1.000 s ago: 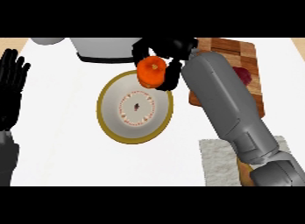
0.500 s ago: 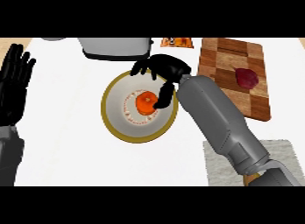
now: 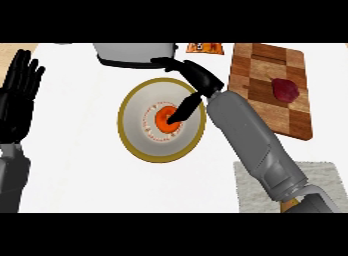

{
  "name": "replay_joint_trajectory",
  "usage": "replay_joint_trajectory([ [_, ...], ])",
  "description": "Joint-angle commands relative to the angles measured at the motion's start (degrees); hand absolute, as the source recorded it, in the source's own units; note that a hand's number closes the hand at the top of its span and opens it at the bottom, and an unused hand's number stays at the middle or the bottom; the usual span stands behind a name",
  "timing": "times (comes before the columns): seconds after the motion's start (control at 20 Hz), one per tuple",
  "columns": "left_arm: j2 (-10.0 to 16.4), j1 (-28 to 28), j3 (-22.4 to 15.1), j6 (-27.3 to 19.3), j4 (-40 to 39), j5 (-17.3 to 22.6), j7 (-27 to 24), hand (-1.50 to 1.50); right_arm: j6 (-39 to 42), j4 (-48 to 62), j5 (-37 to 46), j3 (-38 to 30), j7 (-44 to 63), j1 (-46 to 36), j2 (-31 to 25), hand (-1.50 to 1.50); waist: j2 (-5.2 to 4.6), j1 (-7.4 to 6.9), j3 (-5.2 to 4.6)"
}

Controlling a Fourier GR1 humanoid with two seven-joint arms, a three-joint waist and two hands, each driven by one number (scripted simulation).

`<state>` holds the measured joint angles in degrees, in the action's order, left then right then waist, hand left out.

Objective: Pick the squash from the placemat and place it in the bowl

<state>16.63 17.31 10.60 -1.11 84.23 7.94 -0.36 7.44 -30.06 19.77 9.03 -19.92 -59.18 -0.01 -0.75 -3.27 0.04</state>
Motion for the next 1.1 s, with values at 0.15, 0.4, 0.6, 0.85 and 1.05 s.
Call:
replay_joint_trajectory([
  [0.15, 0.5, -1.9, 0.3, 0.6, 3.2, 0.8, 1.8, 0.0, -3.5, 5.0, -7.2, -10.3, -1.3, -4.7, -4.2, -1.5, 0.18, 0.96, 0.01],
  [0.4, 1.0, 0.9, 1.1, -0.1, 1.2, 0.4, 1.8, 0.0, 1.0, 11.8, -10.3, -15.4, -4.0, -6.7, -10.8, -1.5, -0.32, 0.81, 0.02],
  [0.6, 0.7, 0.3, 0.1, 0.1, 2.6, -0.1, 1.9, 0.0, 5.0, 15.9, -11.7, -17.9, -9.6, -5.9, -15.8, -1.5, -0.99, -0.71, 0.09],
  [0.85, 0.3, 1.6, -0.2, 0.7, 0.7, -0.2, 0.3, 0.0, 10.1, 18.8, -12.4, -19.5, -11.8, -6.8, -20.9, -1.5, -1.67, -1.53, 0.12],
  [1.05, -0.3, 3.1, -1.1, -0.5, 2.1, -0.8, 1.7, 0.0, 15.4, 20.2, -11.6, -19.1, -16.0, -3.7, -25.6, -1.5, -2.03, -2.02, 0.26],
])
